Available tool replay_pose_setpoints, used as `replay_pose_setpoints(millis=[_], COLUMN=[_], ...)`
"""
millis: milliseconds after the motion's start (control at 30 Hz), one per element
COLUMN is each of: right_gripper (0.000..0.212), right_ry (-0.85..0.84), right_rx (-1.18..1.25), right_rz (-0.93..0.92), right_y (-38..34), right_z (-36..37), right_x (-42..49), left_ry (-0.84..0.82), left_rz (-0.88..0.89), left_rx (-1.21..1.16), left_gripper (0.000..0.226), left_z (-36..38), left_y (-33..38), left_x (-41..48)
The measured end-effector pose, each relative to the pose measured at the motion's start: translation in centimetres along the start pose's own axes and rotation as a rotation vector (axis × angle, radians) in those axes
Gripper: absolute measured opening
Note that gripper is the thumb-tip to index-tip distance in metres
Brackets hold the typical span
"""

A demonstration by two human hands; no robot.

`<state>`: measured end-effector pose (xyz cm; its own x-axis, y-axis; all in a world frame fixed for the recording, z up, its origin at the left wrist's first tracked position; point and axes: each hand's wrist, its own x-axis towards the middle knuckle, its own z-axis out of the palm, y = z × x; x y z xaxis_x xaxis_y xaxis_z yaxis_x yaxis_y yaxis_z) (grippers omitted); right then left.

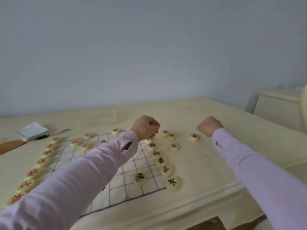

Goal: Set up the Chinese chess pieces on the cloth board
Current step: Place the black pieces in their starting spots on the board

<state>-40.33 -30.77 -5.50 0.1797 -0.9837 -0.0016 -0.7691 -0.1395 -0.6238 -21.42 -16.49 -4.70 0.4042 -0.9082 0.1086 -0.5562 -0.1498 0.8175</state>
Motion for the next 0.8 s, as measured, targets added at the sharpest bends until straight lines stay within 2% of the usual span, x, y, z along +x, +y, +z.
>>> replay_pose_setpoints(millis=[100, 200, 333, 433, 500, 567, 700, 800], right_gripper=[0.029, 0.019, 0.038, 0.038, 0.046, 0.051, 0.035, 0.033], right_ry=[-0.05, -0.098, -0.104, -0.109, -0.115, -0.112, -0.113, -0.143], right_rx=[-0.06, -0.107, -0.127, -0.187, -0.186, -0.165, -0.107, 0.151], right_rz=[-0.026, -0.051, -0.032, -0.043, -0.038, -0.054, -0.131, -0.162], right_y=[-0.1, -0.1, 0.1, 0.0, -0.1, -0.3, -0.9, -2.0], right_z=[0.1, 0.5, 1.1, 1.2, 1.0, 0.7, 0.4, 0.5], right_x=[-0.3, -0.7, -0.7, -1.1, -1.3, -1.7, -2.2, -2.6], left_ry=[0.007, 0.011, 0.012, 0.015, 0.017, 0.021, 0.04, 0.054], left_rz=[-0.002, -0.003, -0.012, -0.019, -0.021, -0.021, -0.019, -0.008], left_rx=[-0.004, -0.004, -0.015, -0.031, -0.037, -0.036, -0.028, -0.018], left_gripper=[0.016, 0.016, 0.016, 0.015, 0.015, 0.015, 0.015, 0.014], left_z=[-0.2, -0.3, -0.5, -0.7, -0.9, -1.1, -1.7, -2.5], left_y=[-0.1, -0.3, -0.6, -0.7, -0.7, -0.8, -0.8, -0.8], left_x=[-0.2, -0.4, -0.6, -0.7, -0.8, -0.9, -1.2, -1.5])
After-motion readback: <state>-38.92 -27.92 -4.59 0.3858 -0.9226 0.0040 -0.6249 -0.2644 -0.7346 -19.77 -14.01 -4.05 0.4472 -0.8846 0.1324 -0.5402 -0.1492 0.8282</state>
